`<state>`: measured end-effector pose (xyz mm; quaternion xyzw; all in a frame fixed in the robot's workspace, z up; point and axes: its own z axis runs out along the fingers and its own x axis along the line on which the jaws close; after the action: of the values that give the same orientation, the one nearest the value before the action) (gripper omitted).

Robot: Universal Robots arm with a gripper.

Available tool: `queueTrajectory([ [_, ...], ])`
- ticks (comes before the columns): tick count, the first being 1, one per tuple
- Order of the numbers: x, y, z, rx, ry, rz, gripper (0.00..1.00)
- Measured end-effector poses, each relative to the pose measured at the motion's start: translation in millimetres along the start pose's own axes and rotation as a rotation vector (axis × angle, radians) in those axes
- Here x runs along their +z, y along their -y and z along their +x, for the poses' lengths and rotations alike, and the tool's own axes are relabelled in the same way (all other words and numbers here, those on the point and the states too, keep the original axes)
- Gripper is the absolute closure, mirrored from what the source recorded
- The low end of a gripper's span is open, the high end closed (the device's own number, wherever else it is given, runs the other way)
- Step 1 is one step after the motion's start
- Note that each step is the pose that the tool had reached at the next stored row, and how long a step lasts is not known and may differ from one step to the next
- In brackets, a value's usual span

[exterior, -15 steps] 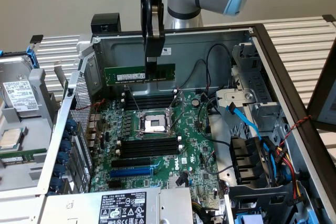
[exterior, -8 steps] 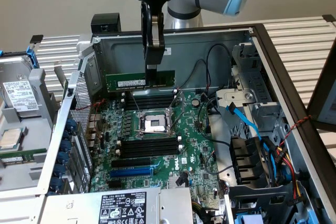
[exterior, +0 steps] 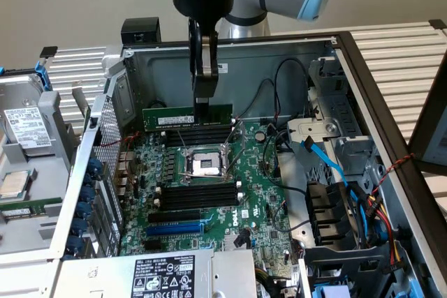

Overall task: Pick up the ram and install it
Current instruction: 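Insert the ram into the slot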

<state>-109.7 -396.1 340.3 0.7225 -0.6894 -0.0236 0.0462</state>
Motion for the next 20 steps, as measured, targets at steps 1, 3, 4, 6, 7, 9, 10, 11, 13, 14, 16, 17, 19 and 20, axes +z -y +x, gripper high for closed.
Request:
queueTrajectory([
  [1, 1.8, 0.2, 0.0, 0.002, 0.0002, -0.0001, 0.87],
  [3, 5.4, 0.5, -0.2, 0.006, 0.0006, -0.0002, 0.87],
  [4, 7.2, 0.7, -0.2, 0.008, 0.0009, -0.0002, 0.87],
  [6, 10.8, 1.0, -0.3, 0.014, 0.0013, -0.0004, 0.87],
  [7, 12.6, 1.2, -0.4, 0.016, 0.0016, -0.0005, 0.87],
  [9, 16.2, 1.5, -0.5, 0.021, 0.0022, -0.0006, 0.87],
  [10, 18.0, 1.7, -0.5, 0.024, 0.0025, -0.0006, 0.87],
  [11, 19.8, 1.8, -0.6, 0.027, 0.0026, -0.0008, 0.87],
  [13, 23.4, 2.2, -0.7, 0.032, 0.0031, -0.0010, 0.87],
  [14, 25.2, 2.4, -0.7, 0.035, 0.0034, -0.0011, 0.87],
  [16, 29.0, 2.7, -0.9, 0.041, 0.0041, -0.0012, 0.87],
  [17, 30.6, 2.9, -0.9, 0.044, 0.0044, -0.0013, 0.87],
  [19, 34.3, 3.2, -1.0, 0.052, 0.0052, -0.0015, 0.87],
  [20, 36.3, 3.4, -1.1, 0.056, 0.0057, -0.0016, 0.87],
])
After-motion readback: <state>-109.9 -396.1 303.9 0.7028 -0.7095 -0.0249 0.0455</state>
